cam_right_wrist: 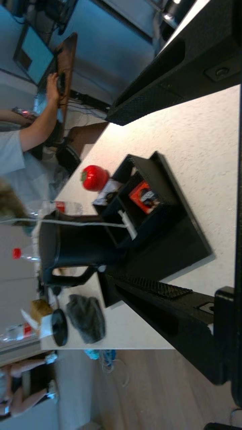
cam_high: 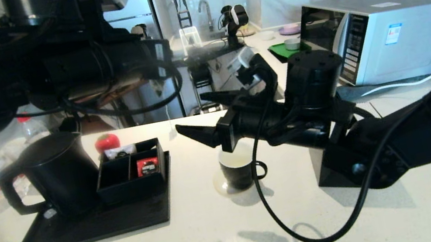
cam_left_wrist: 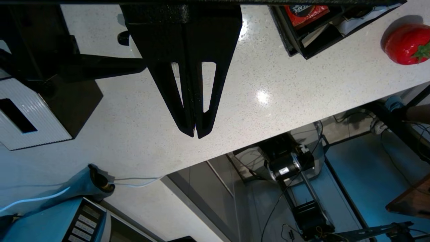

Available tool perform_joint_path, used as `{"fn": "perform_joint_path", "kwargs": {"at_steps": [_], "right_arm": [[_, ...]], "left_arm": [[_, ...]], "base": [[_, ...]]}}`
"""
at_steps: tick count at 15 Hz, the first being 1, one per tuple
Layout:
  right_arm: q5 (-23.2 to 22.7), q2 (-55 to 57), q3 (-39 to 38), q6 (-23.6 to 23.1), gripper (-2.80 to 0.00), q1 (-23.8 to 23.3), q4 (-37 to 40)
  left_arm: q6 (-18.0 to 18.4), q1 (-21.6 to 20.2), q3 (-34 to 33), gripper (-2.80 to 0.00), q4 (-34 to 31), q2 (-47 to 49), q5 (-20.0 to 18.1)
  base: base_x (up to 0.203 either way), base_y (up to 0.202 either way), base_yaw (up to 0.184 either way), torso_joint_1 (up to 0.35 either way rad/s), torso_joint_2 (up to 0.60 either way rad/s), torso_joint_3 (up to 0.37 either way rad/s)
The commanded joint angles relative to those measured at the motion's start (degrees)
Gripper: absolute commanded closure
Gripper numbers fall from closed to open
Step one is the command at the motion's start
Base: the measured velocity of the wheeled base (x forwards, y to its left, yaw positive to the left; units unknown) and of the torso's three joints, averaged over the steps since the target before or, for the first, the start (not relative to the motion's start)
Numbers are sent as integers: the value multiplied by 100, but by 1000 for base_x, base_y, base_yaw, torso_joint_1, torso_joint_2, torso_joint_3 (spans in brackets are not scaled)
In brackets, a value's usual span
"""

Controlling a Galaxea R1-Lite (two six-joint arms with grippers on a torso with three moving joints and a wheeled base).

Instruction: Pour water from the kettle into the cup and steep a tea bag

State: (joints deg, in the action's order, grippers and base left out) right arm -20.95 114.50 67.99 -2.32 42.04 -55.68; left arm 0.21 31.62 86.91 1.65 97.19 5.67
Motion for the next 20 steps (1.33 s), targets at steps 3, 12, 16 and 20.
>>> {"fn": "perform_joint_path", "kwargs": {"at_steps": [3,12,16,20], "right_arm": [[-13,239,120,234,-280,268,-527],[-6,661,57,498,-280,340,-1295],[-7,751,-224,505,-280,340,-1399],[-14,916,-260,531,-280,340,-1621]], "left_arm": [[5,92,2,0,2,-60,13],[5,131,37,0,2,-181,-5],[5,200,46,0,2,-218,-4],[5,274,54,0,2,-235,-4]], "base": [[0,0,0,0,0,0],[0,0,0,0,0,0],[0,0,0,0,0,0],[0,0,0,0,0,0]]}}
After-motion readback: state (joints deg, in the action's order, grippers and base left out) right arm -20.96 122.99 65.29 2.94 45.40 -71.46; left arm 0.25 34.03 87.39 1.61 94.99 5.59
